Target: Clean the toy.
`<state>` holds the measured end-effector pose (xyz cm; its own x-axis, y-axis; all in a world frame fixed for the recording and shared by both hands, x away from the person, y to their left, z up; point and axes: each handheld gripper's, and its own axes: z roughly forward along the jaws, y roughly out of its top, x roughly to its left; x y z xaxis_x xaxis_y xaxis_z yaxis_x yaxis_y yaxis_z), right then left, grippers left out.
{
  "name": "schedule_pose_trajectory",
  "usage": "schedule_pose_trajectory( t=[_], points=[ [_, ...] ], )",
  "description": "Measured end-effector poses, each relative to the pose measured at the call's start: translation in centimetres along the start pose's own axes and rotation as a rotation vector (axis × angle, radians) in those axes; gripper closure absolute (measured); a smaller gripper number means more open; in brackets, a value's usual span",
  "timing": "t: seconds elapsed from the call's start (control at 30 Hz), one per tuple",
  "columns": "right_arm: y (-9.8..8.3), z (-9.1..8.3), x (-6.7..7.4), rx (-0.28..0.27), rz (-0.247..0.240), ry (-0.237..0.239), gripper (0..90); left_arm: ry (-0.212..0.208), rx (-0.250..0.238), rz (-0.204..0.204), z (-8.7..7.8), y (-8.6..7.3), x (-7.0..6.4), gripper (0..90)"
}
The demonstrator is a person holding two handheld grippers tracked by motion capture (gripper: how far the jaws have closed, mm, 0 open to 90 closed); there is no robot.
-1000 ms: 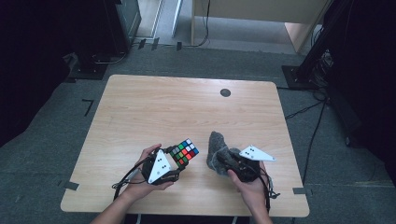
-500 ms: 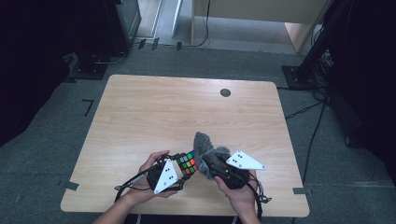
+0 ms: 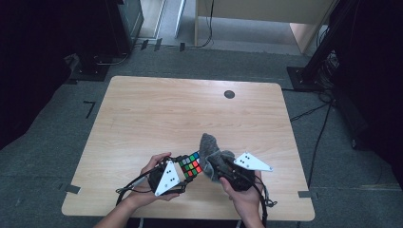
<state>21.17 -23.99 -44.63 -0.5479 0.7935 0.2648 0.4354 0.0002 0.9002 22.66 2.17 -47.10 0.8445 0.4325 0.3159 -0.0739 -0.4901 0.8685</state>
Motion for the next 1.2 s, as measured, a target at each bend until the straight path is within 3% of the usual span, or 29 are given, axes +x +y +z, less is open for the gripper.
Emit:
schedule_pose_trajectory(
  t=[0.07,0.17,0.23,0.3,0.37,0.43,0.5,0.57,0.67,0.73,0.77,0.87,0.97,1.0,1.1,1.2],
  points=[
    [0.1,-0.6,-0.2,-0.037,0.027,0.002,64.9,0.002,0.002,0.004,0.1,0.0,0.0,34.3],
    [0.8,-1.2,1.5,-0.102,-0.045,0.054,64.7,0.002,0.017,0.01,0.3,-0.2,-0.1,34.3],
    [0.9,-1.0,2.8,-0.101,-0.076,0.085,64.6,-0.005,0.004,0.006,0.2,-0.1,-0.2,34.3],
    [0.6,-0.4,2.9,-0.076,-0.051,0.095,64.4,-0.008,-0.01,-0.001,-0.1,0.3,-0.2,34.3],
    [-0.1,-0.1,1.9,-0.078,0.017,0.068,64.6,0.002,0.005,0.019,-0.1,0.3,-0.3,34.3],
    [-0.4,0.1,0.8,-0.033,0.023,-0.043,64.9,-0.006,-0.002,0.004,-0.1,0.1,-0.1,34.2],
    [-0.4,-0.2,0.1,-0.035,0.05,-0.088,64.9,-0.006,-0.006,-0.008,-0.1,0.1,0.1,34.2],
    [-0.2,-0.6,0.3,-0.078,0.049,-0.059,64.9,-0.007,-0.005,-0.012,0.0,0.0,0.2,34.2],
    [0.4,-1.1,2.3,-0.135,-0.008,0.033,64.6,-0.013,0.013,-0.004,0.2,-0.1,0.0,34.2],
    [0.5,-0.9,3.3,-0.136,-0.03,0.09,64.5,-0.022,0.011,-0.005,0.2,0.0,-0.1,34.2],
    [0.4,-0.7,3.6,-0.12,-0.031,0.093,64.5,-0.027,0.002,-0.011,0.1,0.2,-0.1,34.2],
    [-0.3,-0.1,2.6,-0.101,0.012,0.067,64.3,-0.018,0.01,0.003,-0.1,0.4,-0.2,34.2],
    [-0.4,-0.1,1.1,-0.057,-0.041,-0.094,64.4,-0.048,-0.029,-0.038,-0.3,0.3,0.2,34.2],
    [-0.4,-0.3,0.5,-0.064,-0.017,-0.094,64.4,-0.054,-0.041,-0.054,-0.4,0.4,0.4,34.2],
    [-0.4,-0.6,-1.0,-0.092,0.114,-0.015,64.4,-0.081,-0.096,-0.116,-0.9,0.5,1.0,34.2],
    [-0.6,-0.2,-1.0,-0.092,0.173,0.071,64.5,-0.101,-0.131,-0.141,-1.3,0.6,1.1,34.2]
  ],
)
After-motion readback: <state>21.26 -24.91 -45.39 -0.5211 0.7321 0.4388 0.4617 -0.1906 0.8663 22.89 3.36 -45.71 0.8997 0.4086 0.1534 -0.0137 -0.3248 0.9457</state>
